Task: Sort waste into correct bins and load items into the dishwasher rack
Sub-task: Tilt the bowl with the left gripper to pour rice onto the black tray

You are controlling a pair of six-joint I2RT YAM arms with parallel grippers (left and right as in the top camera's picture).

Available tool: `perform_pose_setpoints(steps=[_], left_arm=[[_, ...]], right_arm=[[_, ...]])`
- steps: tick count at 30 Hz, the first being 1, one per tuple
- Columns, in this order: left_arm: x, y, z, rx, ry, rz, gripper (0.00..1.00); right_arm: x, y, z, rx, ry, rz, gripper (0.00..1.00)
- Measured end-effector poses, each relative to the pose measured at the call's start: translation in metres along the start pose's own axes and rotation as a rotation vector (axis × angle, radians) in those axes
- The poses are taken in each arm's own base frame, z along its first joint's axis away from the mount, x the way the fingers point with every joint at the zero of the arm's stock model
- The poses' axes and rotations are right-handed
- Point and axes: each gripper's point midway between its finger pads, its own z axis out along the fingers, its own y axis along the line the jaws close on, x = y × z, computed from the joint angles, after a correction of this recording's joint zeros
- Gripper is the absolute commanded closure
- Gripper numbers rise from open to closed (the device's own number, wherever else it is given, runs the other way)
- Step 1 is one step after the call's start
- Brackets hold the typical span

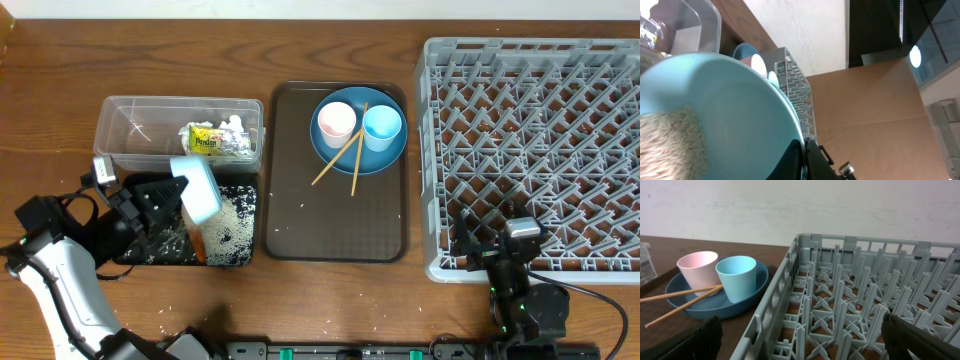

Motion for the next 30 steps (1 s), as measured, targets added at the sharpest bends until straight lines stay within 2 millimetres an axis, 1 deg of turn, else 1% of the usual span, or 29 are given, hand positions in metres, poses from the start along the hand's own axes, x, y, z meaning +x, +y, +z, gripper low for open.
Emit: perform_pose_setpoints(steps=[9, 13, 17, 21, 23, 27, 30], left_arm=[[0.0004, -0.0001, 0.0001, 0.001, 0.001, -0.015, 0.94], [-0.0019, 0.0009, 0.0002, 0.003, -0.003, 0.013, 0.94], [0.0001, 0.0006, 0.0003, 0.007, -0.002, -0.006, 0.94], [-0.0068, 0.0020, 0.0003, 0.008, -0.010, 0.061, 0.94], [-0.0047, 0.0015, 0.0005, 0.010, -0.007, 0.017, 0.94], [-0.0048, 0.0014, 0.0013, 0.012, -0.004, 0.011, 0.94], [-0.0020, 0.0004, 0.0015, 0.015, 0.000, -0.033, 0.94]], right_arm=[[0.0000, 0.0000, 0.0000, 0.000, 0.000, 0.000, 0.01], [0.0000, 0.0000, 0.0000, 0.000, 0.000, 0.000, 0.01], [0.0000, 0.0000, 0.0000, 0.000, 0.000, 0.000, 0.01], [0.0000, 0.0000, 0.0000, 0.000, 0.000, 0.000, 0.01], [0.0000, 0.0000, 0.0000, 0.000, 0.000, 0.000, 0.01], [0.0000, 0.0000, 0.0000, 0.000, 0.000, 0.000, 0.01], [0.0000, 0.0000, 0.0000, 0.000, 0.000, 0.000, 0.01]])
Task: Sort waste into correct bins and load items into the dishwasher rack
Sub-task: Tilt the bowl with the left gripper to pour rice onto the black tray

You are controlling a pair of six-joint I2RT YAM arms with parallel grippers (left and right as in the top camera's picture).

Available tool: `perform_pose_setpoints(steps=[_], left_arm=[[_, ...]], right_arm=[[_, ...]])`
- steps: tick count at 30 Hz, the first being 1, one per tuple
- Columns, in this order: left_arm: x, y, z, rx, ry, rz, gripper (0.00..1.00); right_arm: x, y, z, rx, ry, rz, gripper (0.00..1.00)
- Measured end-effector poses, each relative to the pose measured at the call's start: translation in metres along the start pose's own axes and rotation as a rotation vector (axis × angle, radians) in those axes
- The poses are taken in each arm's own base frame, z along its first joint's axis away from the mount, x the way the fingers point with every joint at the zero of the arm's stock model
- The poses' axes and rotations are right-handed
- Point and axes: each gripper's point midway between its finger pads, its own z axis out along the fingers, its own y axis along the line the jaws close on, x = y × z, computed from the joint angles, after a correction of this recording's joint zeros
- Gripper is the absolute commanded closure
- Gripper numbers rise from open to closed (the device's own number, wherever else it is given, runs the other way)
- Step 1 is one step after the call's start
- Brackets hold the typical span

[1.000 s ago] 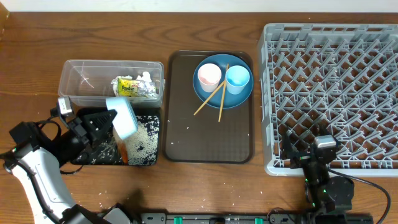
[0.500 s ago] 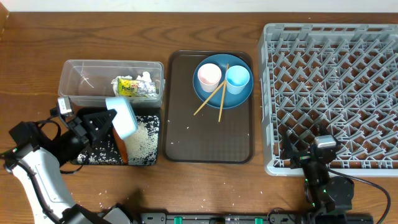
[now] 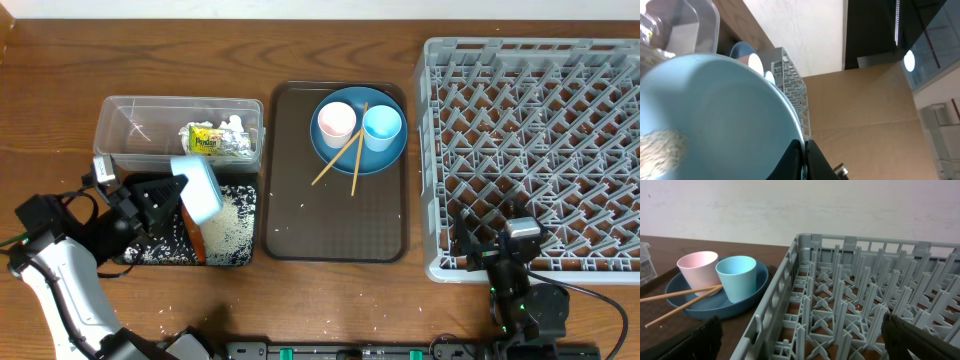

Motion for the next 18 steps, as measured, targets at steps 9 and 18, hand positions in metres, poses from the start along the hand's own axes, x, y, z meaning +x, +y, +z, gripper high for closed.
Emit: perform_pose_setpoints(steps=[9, 18], left_arm=[[-0.0022, 0.0023, 0.0011, -0.008, 0.003, 0.034, 0.94], [-0.0041, 0.0035, 0.0016, -0.001, 0.003, -0.009, 0.94]], right_arm=[[0.0001, 0.0000, 0.0000, 0.000, 0.000, 0.000, 0.01], [0.0001, 0.0000, 0.0000, 0.000, 0.000, 0.000, 0.01]])
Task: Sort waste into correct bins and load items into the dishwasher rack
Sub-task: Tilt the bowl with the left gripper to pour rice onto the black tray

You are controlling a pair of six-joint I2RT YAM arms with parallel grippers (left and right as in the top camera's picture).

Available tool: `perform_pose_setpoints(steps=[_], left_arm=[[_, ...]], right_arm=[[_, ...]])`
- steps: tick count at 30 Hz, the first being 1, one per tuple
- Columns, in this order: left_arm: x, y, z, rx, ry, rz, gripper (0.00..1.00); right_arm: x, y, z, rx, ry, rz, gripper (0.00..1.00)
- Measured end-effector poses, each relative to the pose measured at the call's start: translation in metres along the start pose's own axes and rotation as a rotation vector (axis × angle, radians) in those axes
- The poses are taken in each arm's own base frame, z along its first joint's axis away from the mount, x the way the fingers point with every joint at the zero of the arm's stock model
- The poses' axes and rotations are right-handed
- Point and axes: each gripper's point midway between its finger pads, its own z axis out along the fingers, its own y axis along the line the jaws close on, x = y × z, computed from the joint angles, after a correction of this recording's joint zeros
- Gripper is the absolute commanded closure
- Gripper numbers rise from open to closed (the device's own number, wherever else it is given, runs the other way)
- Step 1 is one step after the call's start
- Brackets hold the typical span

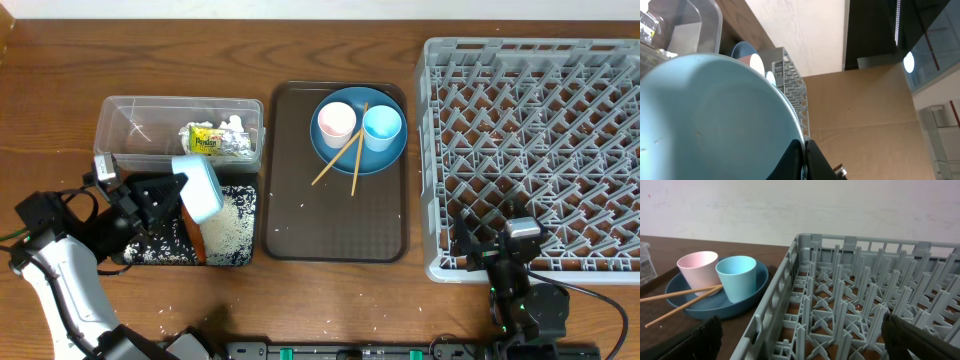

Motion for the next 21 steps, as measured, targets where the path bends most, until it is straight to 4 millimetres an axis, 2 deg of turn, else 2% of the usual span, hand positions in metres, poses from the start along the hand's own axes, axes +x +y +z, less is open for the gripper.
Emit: perform_pose_setpoints(steps=[4, 7, 10, 19, 21], left_arm=[[0.004, -0.001, 0.000, 0.004, 0.004, -0.041, 0.94], [0.000, 0.002, 0.000, -0.010, 0.001, -0.006, 0.94], [0.006, 0.004, 0.001, -0.012, 0.010, -0.083, 0.94], [0.012, 0.000, 0.001, 0.009, 0.018, -0.113, 0.94], [0.008, 0.001, 0.002, 0.006, 0.014, -0.054, 0.94]], right_arm=[[0.000, 0.000, 0.000, 0.000, 0.000, 0.000, 0.01], [0.000, 0.000, 0.000, 0.000, 0.000, 0.000, 0.01], [0.000, 0.000, 0.000, 0.000, 0.000, 0.000, 0.01], [0.000, 0.000, 0.000, 0.000, 0.000, 0.000, 0.01], [0.000, 0.000, 0.000, 0.000, 0.000, 0.000, 0.01]])
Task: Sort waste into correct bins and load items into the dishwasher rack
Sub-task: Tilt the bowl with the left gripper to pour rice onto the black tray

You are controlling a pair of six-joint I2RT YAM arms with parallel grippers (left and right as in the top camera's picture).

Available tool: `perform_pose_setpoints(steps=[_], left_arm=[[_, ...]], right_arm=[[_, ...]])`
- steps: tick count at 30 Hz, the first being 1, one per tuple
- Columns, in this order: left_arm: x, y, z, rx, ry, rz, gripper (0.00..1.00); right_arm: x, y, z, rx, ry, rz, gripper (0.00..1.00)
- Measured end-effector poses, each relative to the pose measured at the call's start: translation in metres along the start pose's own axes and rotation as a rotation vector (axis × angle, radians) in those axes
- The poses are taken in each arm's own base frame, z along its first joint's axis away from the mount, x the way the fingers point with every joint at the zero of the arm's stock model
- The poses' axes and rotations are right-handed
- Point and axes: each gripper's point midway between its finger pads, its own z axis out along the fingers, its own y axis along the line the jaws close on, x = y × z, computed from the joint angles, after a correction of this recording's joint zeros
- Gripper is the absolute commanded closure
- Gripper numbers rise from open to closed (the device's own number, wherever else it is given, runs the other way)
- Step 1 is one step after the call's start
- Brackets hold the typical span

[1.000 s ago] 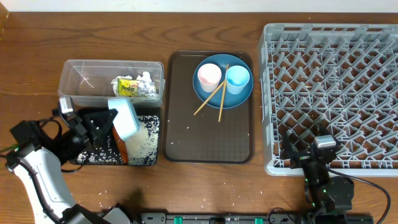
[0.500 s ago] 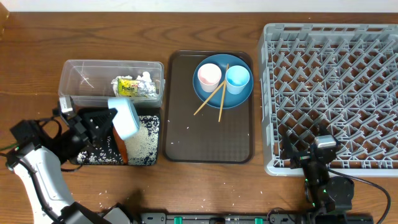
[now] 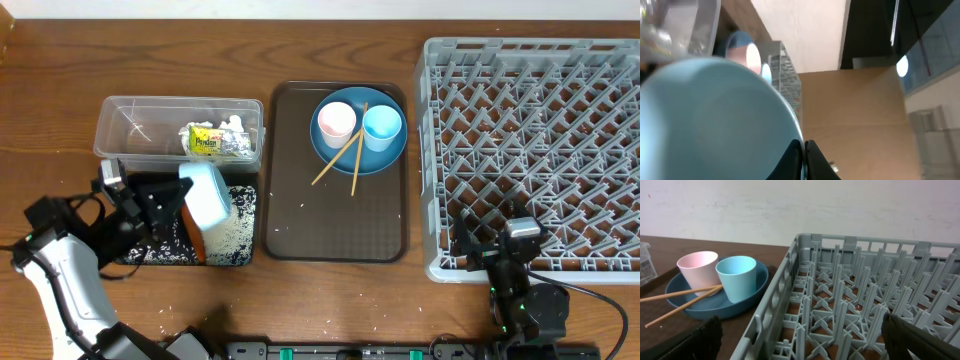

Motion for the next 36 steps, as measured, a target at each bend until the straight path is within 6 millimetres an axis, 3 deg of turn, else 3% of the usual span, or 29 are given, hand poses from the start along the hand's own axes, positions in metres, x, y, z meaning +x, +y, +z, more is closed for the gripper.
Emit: perform_pose_setpoints(steps=[6, 14, 23, 36], left_arm=[[-0.006, 0.001, 0.001, 0.001, -0.002, 0.041, 0.94], [0.012, -0.002, 0.004, 0.008, 0.030, -0.116, 0.94], [0.004, -0.001, 0.006, 0.006, 0.028, 0.041, 0.94], [0.006, -0.001, 0.006, 0.006, 0.030, 0.012, 0.93]], right_arm=[[0.000, 0.000, 0.000, 0.000, 0.000, 0.000, 0.01], [0.000, 0.000, 0.000, 0.000, 0.000, 0.000, 0.01], [0.000, 0.000, 0.000, 0.000, 0.000, 0.000, 0.01], [0.000, 0.000, 0.000, 0.000, 0.000, 0.000, 0.01]])
